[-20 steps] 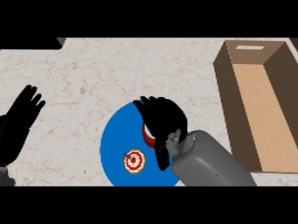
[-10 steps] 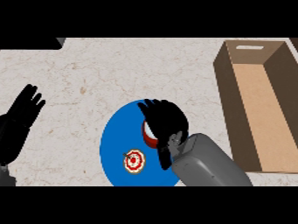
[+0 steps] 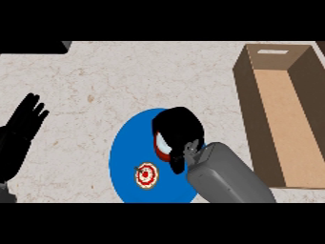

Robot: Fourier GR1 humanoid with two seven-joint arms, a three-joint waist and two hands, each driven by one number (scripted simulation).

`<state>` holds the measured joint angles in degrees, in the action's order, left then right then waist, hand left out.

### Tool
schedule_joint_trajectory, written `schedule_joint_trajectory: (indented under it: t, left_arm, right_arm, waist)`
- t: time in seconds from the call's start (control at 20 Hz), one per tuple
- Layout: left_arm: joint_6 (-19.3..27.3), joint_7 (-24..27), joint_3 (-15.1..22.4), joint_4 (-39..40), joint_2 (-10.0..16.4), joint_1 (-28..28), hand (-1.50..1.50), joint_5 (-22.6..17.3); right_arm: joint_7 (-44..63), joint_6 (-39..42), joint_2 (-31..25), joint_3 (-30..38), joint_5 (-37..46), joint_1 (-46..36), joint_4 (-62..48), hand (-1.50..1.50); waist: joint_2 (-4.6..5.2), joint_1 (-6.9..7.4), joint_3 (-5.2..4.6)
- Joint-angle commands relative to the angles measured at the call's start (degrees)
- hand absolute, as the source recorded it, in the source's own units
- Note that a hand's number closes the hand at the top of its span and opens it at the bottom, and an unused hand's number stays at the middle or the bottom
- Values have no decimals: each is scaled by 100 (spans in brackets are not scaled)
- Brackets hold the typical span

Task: Pick the can from the plate and place it in the cardboard box

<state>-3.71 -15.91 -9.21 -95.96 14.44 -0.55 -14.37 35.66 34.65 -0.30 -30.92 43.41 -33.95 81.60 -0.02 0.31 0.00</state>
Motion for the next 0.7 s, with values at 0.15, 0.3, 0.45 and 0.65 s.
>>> schedule_joint_trajectory:
  t: [0.15, 0.3, 0.45, 0.65]
  left_arm:
    - [-184, 93, -283, 734, 135, -632, 0, -18]
    - [5, -162, -209, 459, 63, -635, 0, 27]
    - [-169, 52, -83, 203, -23, -258, 0, -2]
    - [-228, -88, -155, 293, 77, -430, 0, -107]
  right_arm:
    - [-427, -78, 29, 203, 162, -370, -418, 150]
    - [38, -728, 30, 241, 256, -121, -631, 150]
    - [1280, -1384, 30, 1350, 503, -259, -1217, 150]
    - [2566, -2108, 31, 2059, 741, -708, -1773, 150]
  waist:
    - [7, -6, -1]
    - [16, 8, 0]
    - [65, 117, -3]
    - [87, 191, -5]
